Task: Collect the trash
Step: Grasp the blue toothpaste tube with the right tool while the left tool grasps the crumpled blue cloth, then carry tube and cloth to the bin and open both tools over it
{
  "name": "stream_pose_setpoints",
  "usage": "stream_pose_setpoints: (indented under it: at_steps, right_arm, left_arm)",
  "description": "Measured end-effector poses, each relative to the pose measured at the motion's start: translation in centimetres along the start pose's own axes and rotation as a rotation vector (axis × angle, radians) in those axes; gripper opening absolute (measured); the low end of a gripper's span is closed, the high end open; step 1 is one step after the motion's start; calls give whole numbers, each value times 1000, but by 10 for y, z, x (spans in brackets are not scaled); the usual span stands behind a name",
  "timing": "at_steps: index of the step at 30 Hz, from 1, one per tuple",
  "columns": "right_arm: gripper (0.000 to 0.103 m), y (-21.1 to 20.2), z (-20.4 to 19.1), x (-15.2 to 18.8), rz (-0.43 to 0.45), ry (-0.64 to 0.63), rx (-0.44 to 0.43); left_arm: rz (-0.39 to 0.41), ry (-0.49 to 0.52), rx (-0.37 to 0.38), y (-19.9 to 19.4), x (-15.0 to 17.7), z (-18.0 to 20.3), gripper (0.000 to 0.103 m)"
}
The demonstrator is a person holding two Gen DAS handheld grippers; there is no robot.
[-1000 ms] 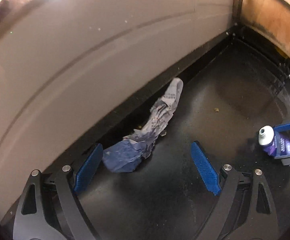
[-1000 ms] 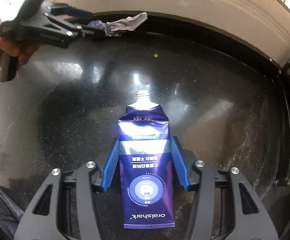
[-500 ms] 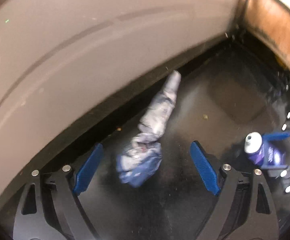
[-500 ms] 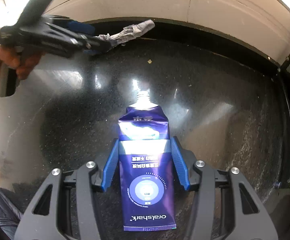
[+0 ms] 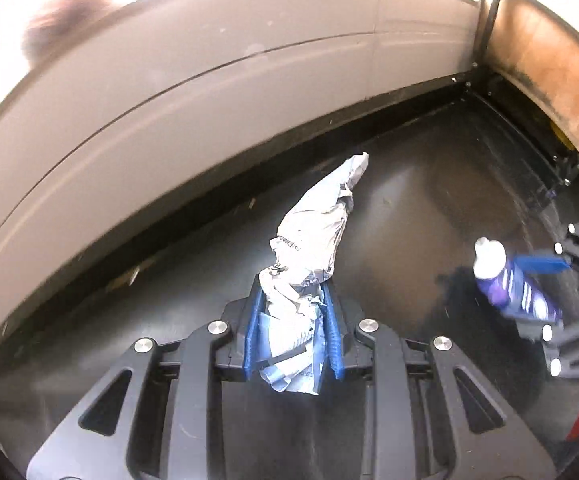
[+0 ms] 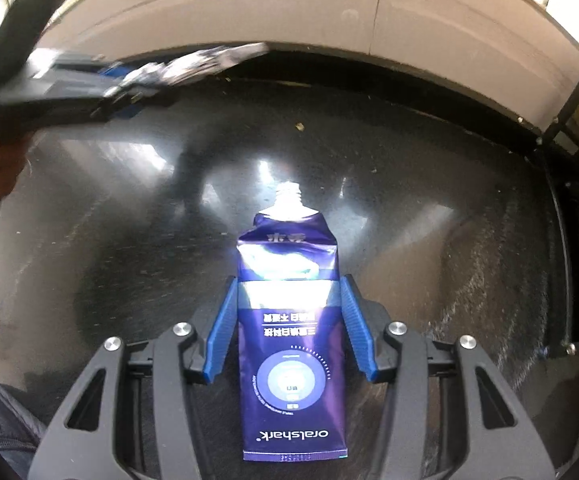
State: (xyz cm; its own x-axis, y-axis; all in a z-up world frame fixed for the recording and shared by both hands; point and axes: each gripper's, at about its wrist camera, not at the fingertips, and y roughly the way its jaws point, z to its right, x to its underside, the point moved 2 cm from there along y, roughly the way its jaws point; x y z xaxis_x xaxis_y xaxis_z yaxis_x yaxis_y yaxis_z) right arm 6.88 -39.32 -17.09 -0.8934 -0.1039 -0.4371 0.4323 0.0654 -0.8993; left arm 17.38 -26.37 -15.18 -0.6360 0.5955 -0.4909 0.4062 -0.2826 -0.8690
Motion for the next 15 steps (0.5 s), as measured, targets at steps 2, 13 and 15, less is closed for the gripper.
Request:
stream_pose_setpoints:
  at_steps: [2, 13, 15]
  right_arm:
    - [51, -12, -9, 0, 15, -12, -1]
    - [51, -66, -92, 11, 84, -109, -47]
    - [51, -70, -106, 11, 85, -127, -54]
  left_arm:
    - [-16, -49, -25, -23, 22, 1, 26]
    - [-28, -271, -114, -116, 154, -23, 27]
    - [-21, -302, -134, -126, 170, -25, 27]
